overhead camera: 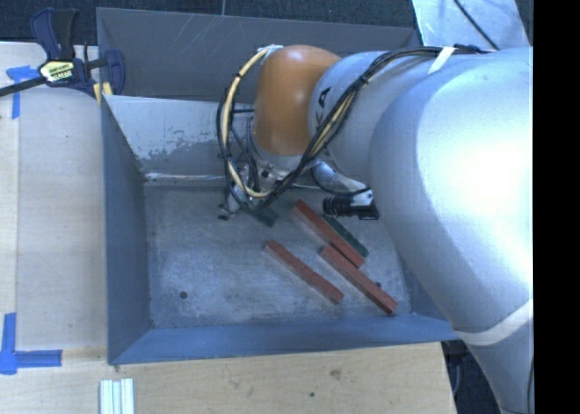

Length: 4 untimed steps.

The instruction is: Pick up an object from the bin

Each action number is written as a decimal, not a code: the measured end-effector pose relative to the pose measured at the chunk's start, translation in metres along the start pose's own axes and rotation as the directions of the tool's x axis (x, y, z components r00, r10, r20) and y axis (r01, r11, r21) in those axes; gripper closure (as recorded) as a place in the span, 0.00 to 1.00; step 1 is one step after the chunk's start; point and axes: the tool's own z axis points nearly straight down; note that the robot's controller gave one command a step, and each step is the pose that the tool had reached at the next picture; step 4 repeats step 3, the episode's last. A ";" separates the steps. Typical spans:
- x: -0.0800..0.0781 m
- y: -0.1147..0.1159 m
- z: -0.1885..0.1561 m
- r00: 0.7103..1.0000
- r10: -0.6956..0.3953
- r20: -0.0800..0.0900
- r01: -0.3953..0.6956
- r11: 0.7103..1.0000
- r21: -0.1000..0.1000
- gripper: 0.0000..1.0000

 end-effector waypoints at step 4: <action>0.000 -0.001 -0.040 1.000 0.000 -0.001 0.000 1.000 0.001 1.00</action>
Offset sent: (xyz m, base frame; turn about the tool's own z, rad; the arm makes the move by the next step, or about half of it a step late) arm 0.0000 0.0000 0.0049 0.0000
